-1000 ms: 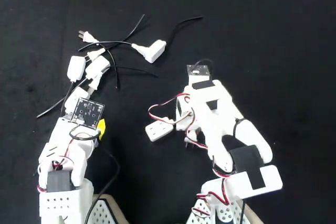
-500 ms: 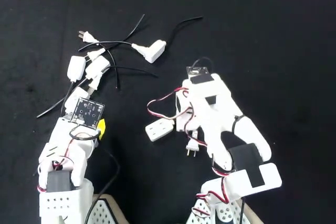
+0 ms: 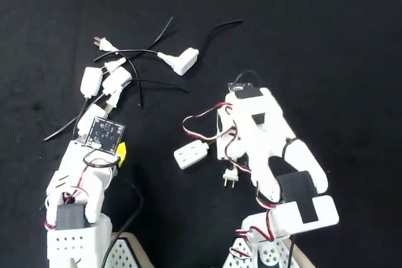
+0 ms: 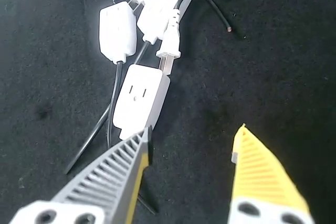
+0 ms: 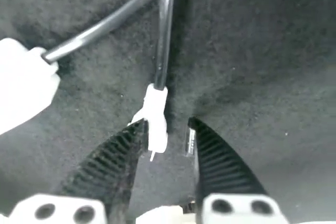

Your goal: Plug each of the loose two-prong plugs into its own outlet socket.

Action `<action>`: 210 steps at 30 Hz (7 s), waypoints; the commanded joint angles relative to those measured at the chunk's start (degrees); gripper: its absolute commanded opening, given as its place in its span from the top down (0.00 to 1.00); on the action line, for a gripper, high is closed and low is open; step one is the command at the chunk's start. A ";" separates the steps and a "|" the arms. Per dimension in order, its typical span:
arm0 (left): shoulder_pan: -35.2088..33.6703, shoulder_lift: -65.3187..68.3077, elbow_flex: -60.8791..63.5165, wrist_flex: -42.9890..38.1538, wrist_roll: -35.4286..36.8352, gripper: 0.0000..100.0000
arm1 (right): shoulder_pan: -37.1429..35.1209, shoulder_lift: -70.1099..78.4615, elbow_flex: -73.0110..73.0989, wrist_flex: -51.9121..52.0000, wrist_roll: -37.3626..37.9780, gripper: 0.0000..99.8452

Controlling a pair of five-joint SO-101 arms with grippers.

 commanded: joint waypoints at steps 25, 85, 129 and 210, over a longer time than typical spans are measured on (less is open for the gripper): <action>-0.75 -0.09 1.01 0.62 -0.35 0.75 | -6.24 3.47 3.47 -5.98 -4.75 0.88; -0.75 -0.09 1.01 0.62 -0.35 0.75 | 13.19 10.07 -16.66 6.51 55.38 0.84; -0.75 -0.09 1.01 0.62 -0.35 0.75 | 2.99 -2.95 -6.64 0.00 36.57 0.99; -2.86 -0.35 -3.56 15.82 -4.13 0.75 | -24.26 -45.23 22.02 -26.29 6.77 0.99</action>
